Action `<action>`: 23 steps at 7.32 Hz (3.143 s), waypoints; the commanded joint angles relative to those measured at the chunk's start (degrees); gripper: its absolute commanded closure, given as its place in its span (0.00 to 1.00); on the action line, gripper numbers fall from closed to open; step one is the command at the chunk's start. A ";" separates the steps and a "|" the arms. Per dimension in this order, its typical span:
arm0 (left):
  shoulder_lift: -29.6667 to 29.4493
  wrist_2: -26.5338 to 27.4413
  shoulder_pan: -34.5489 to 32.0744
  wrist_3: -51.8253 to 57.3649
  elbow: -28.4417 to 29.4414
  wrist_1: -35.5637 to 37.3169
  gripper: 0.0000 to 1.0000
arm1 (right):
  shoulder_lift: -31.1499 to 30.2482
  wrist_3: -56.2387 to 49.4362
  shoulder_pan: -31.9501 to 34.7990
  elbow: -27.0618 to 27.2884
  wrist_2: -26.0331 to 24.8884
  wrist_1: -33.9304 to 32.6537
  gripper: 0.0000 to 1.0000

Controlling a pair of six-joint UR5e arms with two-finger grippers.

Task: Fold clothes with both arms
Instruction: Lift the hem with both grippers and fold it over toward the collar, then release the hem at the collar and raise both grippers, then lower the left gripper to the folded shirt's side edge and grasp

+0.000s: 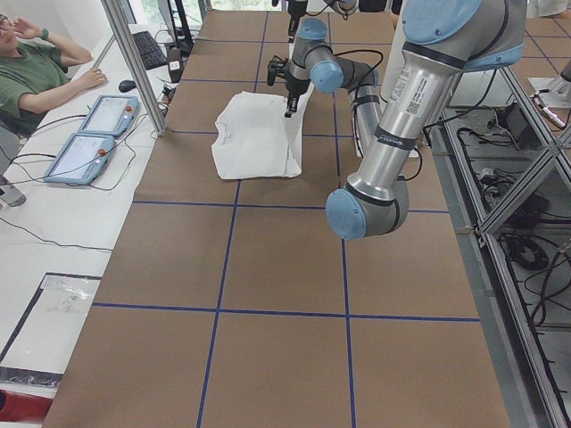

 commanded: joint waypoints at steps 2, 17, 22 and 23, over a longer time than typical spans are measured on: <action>-3.29 0.81 -5.22 6.45 13.90 -7.78 1.00 | 1.46 -0.73 2.81 -12.14 -0.11 10.02 1.00; -8.83 2.84 -8.12 15.83 40.75 -28.48 0.00 | 10.07 -7.14 7.48 -46.28 -1.17 30.72 0.00; 3.63 -3.06 -2.89 4.75 32.50 -41.99 0.00 | 9.54 -10.75 7.65 -46.20 0.85 35.02 0.00; 5.56 -2.71 0.28 0.52 32.40 -44.88 0.00 | 9.45 -10.75 7.65 -46.20 0.85 35.03 0.00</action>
